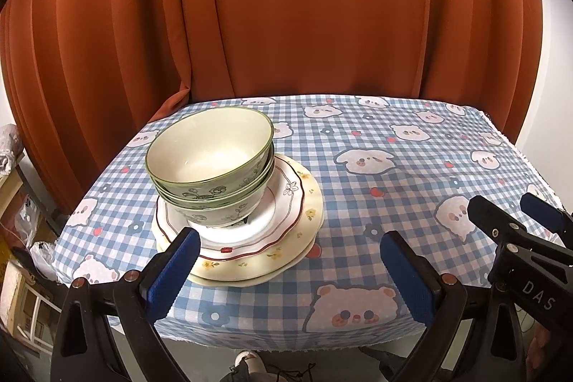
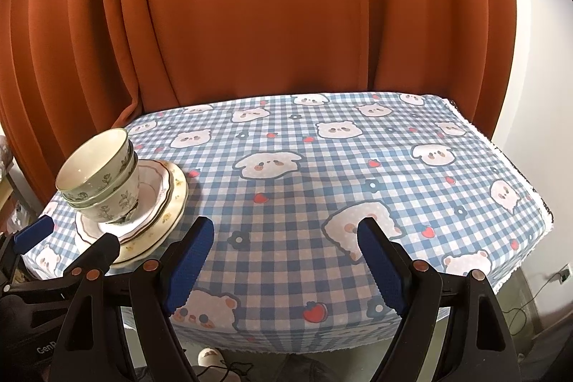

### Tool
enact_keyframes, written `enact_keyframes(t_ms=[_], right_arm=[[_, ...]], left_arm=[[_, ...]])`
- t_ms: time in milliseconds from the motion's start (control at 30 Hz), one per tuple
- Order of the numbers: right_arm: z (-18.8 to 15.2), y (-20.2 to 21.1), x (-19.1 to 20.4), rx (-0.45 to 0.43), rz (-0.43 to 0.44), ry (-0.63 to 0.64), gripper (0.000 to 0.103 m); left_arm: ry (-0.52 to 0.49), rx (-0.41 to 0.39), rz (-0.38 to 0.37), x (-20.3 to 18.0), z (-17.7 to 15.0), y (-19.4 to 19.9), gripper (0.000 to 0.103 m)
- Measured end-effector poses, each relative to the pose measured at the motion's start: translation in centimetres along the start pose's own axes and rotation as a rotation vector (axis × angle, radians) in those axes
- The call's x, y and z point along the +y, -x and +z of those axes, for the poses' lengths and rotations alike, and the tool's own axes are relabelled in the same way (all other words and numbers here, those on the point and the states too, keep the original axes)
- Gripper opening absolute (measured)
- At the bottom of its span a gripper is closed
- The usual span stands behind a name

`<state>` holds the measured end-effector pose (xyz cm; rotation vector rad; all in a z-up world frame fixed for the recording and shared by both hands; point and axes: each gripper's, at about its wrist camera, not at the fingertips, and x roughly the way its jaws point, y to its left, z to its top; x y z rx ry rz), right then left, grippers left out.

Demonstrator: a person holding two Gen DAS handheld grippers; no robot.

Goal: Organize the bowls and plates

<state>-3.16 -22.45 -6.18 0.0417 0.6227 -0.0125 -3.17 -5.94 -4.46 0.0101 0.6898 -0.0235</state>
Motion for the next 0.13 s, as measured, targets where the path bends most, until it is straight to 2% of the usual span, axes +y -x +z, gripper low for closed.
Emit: enact_keyframes(t_ms=[133], right_arm=[[-0.13, -0.08, -0.15, 0.005, 0.0, 0.0, 0.085]], left_arm=[[-0.001, 0.005, -0.014, -0.13, -0.05, 0.03, 0.101]])
